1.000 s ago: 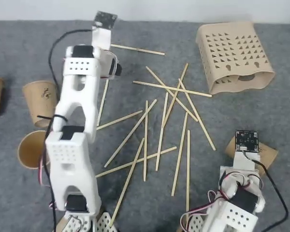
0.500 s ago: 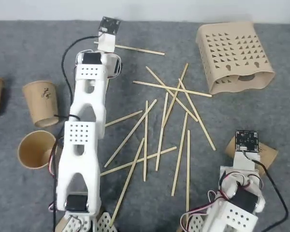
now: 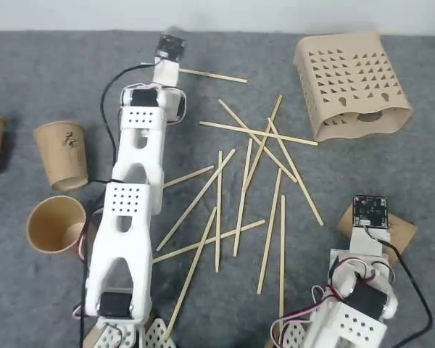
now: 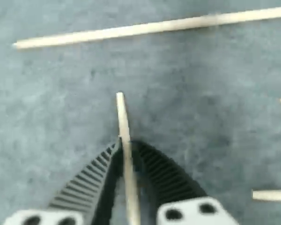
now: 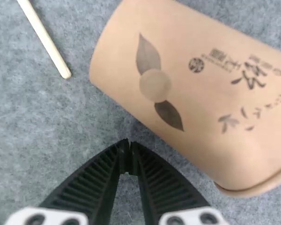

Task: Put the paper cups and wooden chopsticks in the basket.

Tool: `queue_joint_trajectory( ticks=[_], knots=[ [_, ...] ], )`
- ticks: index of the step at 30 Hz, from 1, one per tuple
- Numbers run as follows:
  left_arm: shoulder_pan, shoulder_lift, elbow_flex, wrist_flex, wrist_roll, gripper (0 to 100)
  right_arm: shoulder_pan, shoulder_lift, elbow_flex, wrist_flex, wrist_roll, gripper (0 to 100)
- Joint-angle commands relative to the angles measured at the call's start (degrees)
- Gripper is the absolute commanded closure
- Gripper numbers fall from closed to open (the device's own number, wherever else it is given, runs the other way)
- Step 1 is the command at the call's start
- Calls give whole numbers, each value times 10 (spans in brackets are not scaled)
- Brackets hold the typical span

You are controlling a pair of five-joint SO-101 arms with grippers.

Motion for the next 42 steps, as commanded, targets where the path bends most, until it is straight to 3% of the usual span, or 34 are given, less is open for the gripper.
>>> queue_joint_trajectory(
  ticks=[1,7,14,18,30,42],
  knots=[
    [-3,-4,-38,12,-8,987,7,4,-27,1,9,991],
    [-3,-5,-160,124,-5,987,7,4,-27,1,9,991],
    [4,-107,-153,180,25,987,7,4,-27,1,9,991],
    [4,-172,-154,182,93,988,7,4,-27,1,9,991],
    [4,-338,-154,185,199,989,6,4,-27,1,9,991],
    [-18,-469,-155,167,224,990,7,4,-27,1,9,991]
  ],
)
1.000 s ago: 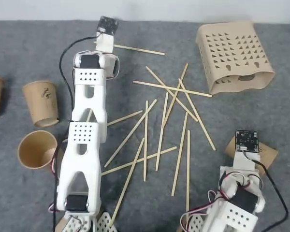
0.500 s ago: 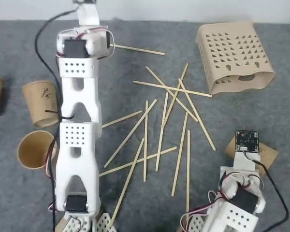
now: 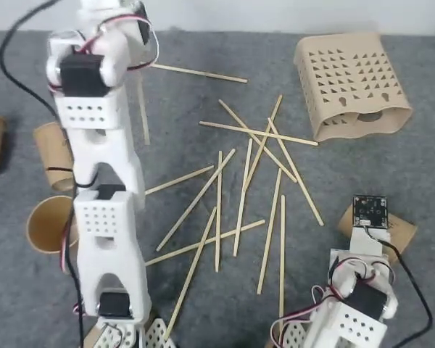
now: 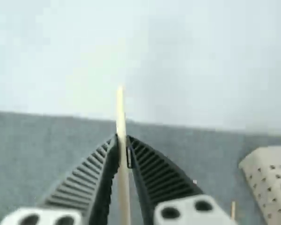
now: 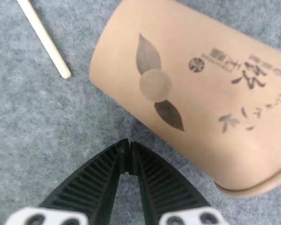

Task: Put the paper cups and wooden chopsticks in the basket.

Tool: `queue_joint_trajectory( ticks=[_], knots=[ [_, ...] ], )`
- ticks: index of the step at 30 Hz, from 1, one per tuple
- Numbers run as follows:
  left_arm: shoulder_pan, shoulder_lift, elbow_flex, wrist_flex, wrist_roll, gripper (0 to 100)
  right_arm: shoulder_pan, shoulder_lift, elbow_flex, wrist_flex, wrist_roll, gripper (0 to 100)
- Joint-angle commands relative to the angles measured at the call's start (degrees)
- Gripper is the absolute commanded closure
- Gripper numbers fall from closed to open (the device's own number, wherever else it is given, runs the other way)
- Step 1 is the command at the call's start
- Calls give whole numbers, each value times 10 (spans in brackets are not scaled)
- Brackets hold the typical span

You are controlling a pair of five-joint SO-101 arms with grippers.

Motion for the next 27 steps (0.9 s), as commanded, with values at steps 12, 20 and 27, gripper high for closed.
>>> queue_joint_trajectory(
  ticks=[12,20,27],
  knots=[
    [-14,-249,-15,114,-25,990,7,4,-27,1,9,991],
    [-84,-392,123,114,-57,990,7,4,-27,1,9,991],
    [-68,-538,315,109,-64,989,7,4,-27,1,9,991]
  ],
)
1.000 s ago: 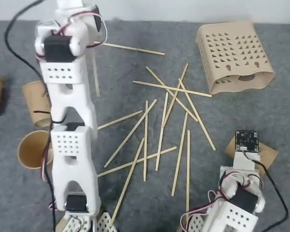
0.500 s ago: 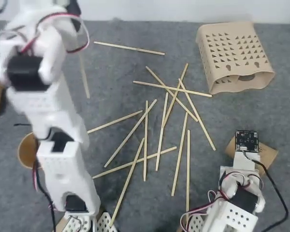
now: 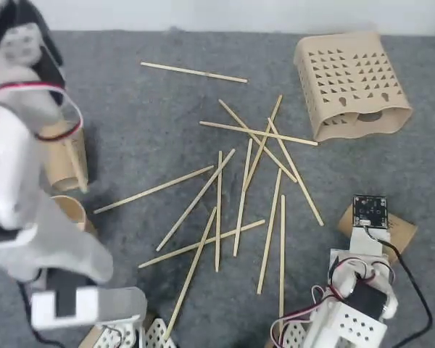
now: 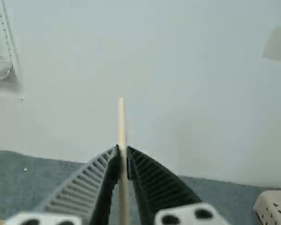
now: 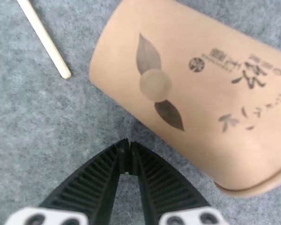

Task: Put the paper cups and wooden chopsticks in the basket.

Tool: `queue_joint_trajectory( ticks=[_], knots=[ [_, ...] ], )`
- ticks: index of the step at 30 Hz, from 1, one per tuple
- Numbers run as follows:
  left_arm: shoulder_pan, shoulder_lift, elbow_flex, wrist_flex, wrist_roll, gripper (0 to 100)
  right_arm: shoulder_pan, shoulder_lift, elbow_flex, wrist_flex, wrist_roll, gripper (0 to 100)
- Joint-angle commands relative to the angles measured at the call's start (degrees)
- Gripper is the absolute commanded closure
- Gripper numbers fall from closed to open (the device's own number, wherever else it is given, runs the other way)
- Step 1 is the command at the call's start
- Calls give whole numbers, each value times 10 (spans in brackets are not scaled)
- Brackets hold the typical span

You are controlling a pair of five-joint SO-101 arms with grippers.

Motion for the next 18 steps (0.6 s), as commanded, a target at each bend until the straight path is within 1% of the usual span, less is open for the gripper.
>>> queue_joint_trajectory(
  ticks=[1,4,6,10,12,14,18],
  knots=[
    [18,-78,73,16,-7,989,7,4,-27,1,9,991],
    [31,-118,124,11,-8,989,7,4,-27,1,9,991],
    [39,-138,169,-10,-7,989,7,4,-27,1,9,991],
    [39,-186,288,-48,-6,989,8,4,-27,1,9,991],
    [41,-231,368,-82,-5,989,8,4,-27,1,9,991],
    [41,-292,465,-140,-4,989,8,4,-27,1,9,991],
    [41,-418,704,-314,-3,988,8,4,-27,1,9,991]
  ],
)
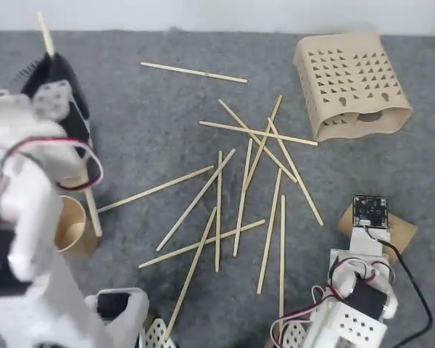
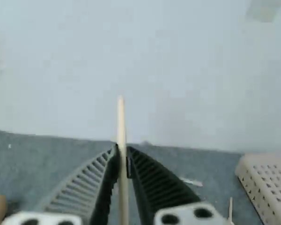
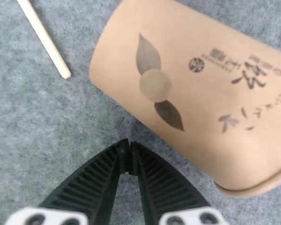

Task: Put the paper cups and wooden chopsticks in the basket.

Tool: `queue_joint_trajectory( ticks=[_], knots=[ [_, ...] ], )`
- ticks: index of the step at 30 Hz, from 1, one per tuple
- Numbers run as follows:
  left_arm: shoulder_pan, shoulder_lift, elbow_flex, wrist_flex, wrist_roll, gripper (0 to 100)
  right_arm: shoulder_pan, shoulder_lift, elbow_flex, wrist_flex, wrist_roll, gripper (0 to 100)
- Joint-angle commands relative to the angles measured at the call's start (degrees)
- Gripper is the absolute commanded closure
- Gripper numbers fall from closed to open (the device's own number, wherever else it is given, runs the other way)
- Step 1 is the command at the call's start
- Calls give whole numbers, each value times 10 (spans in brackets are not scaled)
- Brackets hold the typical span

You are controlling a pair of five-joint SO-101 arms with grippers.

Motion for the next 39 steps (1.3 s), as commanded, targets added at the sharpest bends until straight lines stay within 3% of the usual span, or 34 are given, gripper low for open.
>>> queue_joint_trajectory(
  ticks=[1,7,14,22,33,39],
  knots=[
    [3,-113,222,-176,-2,988,8,4,-27,1,9,991],
    [3,-151,457,-392,-3,988,8,4,-27,1,9,991],
    [4,-78,543,-585,-1,988,8,4,-27,1,9,991],
    [36,70,638,-945,-1,988,8,4,-27,1,9,991],
    [43,393,488,-1208,-1,988,8,4,-27,1,9,991],
    [45,593,336,-1299,-1,988,8,4,-27,1,9,991]
  ],
)
